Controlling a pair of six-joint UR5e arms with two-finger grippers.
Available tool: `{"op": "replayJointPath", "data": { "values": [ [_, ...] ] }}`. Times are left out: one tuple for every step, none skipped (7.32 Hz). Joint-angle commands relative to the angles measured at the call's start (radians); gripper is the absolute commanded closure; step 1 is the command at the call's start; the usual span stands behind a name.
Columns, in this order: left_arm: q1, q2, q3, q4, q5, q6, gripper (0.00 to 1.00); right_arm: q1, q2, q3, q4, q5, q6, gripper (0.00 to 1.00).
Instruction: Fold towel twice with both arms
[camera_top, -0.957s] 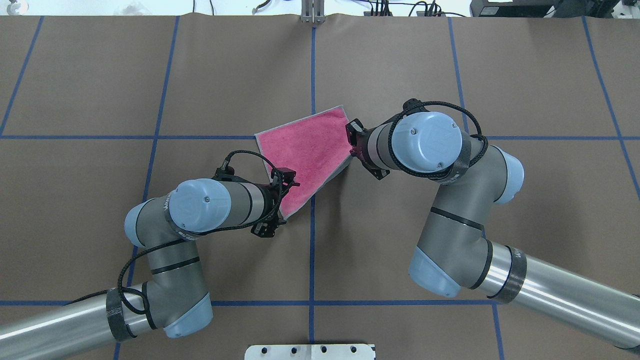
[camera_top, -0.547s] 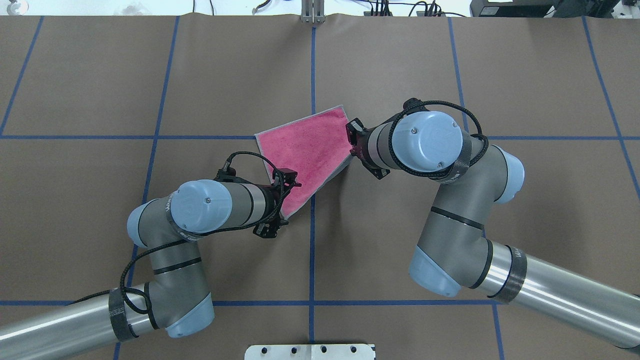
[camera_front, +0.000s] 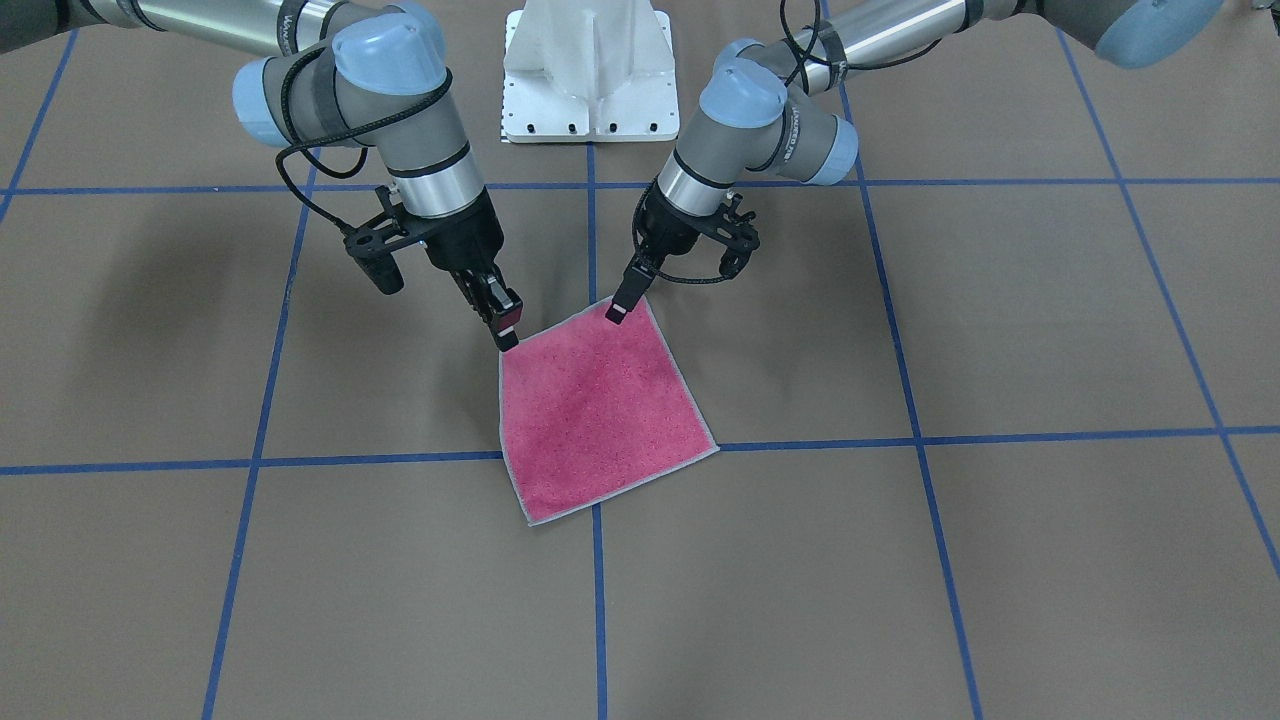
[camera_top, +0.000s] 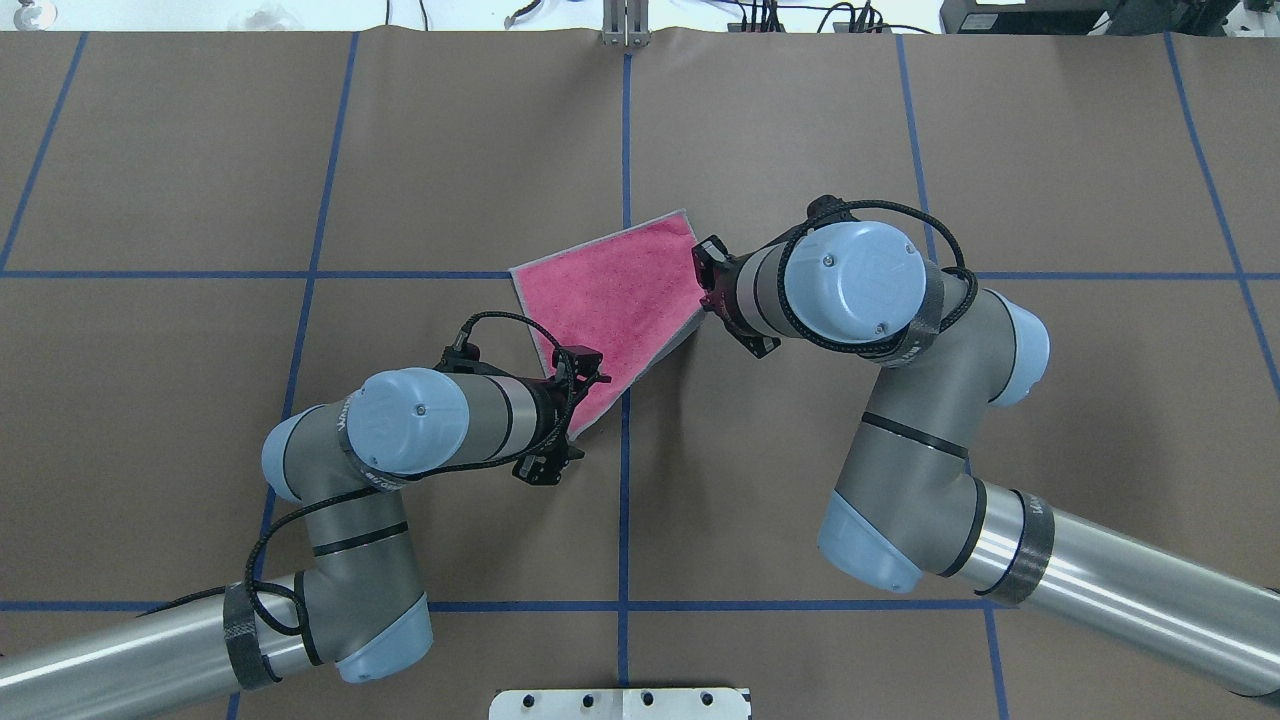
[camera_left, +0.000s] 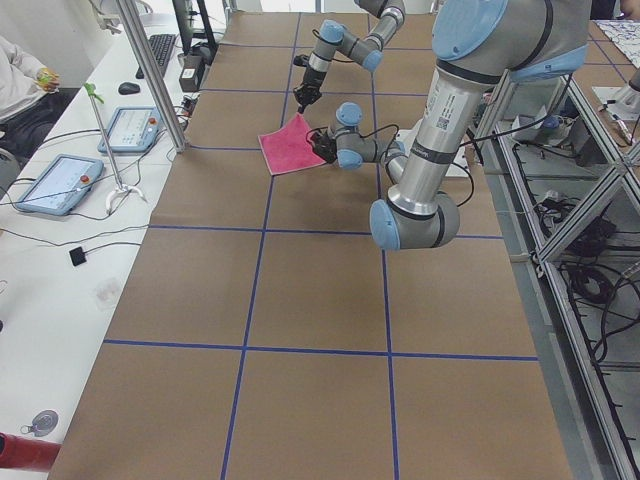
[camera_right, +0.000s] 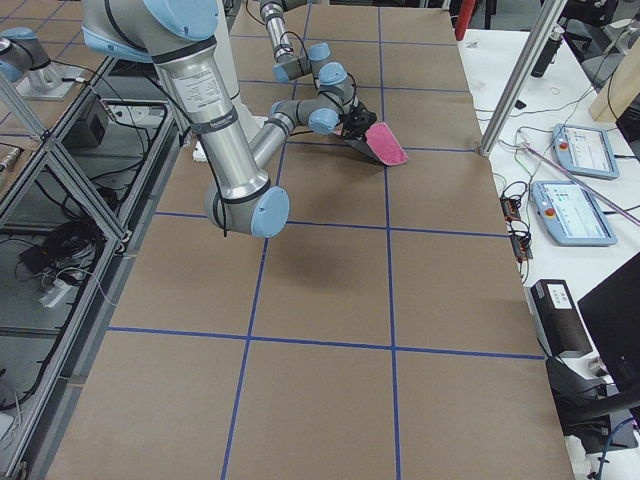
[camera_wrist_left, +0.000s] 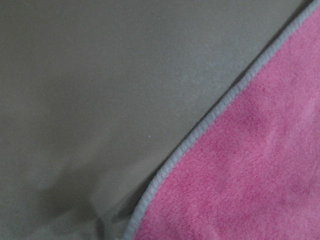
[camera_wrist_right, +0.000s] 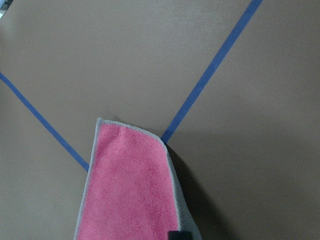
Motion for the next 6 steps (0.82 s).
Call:
{"op": "replayJointPath", "data": {
  "values": [
    [0.001,0.001,0.001,-0.006,0.001,-0.003,0.0,0.0,0.0,0.0,0.0,0.0,0.0,1.0],
    [0.001,0.001,0.001,-0.006,0.003,-0.002,0.0,0.0,0.0,0.0,0.0,0.0,0.0,1.0],
    [-0.001,0.001,0.001,-0.007,0.005,-0.003,0.03,0.0,0.0,0.0,0.0,0.002,0.0,1.0],
    [-0.002,0.003,0.001,-0.009,0.006,-0.009,0.08,0.0,0.0,0.0,0.0,0.002,0.0,1.0],
    [-0.004,0.003,-0.001,-0.009,0.006,-0.009,0.12,0.0,0.0,0.002,0.0,0.002,0.0,1.0],
    [-0.005,0.004,-0.001,-0.009,0.006,-0.008,0.15,0.0,0.0,0.002,0.0,0.002,0.0,1.0]
  ]
}}
